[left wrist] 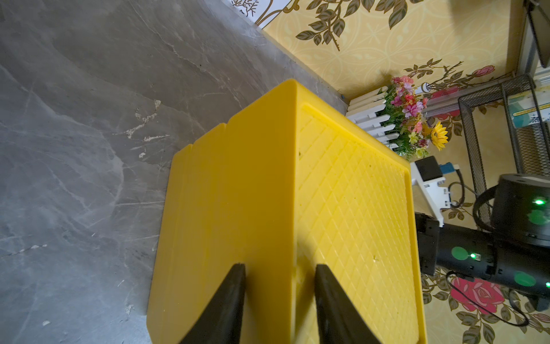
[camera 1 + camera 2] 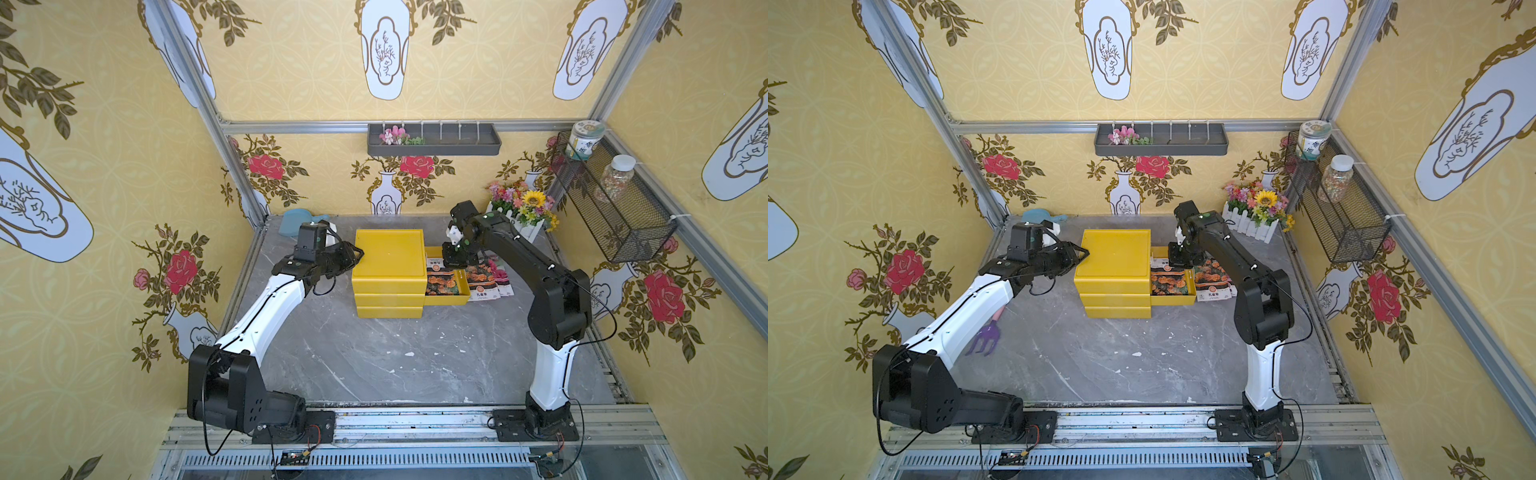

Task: Take the seed bags out of the drawer
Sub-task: Adjust the seed packet in the drawer.

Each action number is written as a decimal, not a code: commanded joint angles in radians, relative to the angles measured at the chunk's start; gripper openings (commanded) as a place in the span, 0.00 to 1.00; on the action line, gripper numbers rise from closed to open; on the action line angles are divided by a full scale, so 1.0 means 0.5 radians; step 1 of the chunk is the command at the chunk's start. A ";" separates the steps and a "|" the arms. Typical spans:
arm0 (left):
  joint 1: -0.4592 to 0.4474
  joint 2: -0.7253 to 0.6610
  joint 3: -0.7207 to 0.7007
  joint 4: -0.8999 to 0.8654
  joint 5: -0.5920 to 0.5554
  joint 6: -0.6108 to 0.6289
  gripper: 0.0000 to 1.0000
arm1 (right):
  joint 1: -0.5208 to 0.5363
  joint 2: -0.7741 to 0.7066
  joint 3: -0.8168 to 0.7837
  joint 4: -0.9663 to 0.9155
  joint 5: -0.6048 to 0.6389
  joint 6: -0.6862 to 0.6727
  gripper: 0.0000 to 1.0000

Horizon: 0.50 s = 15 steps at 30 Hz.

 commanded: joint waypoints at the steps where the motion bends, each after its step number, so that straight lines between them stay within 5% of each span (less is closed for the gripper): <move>1: -0.001 0.013 -0.018 -0.260 -0.062 0.011 0.43 | 0.031 0.046 -0.018 0.058 0.078 0.029 0.00; 15: -0.002 0.005 -0.012 -0.295 -0.069 0.028 0.42 | 0.099 0.156 -0.092 0.120 0.112 0.036 0.04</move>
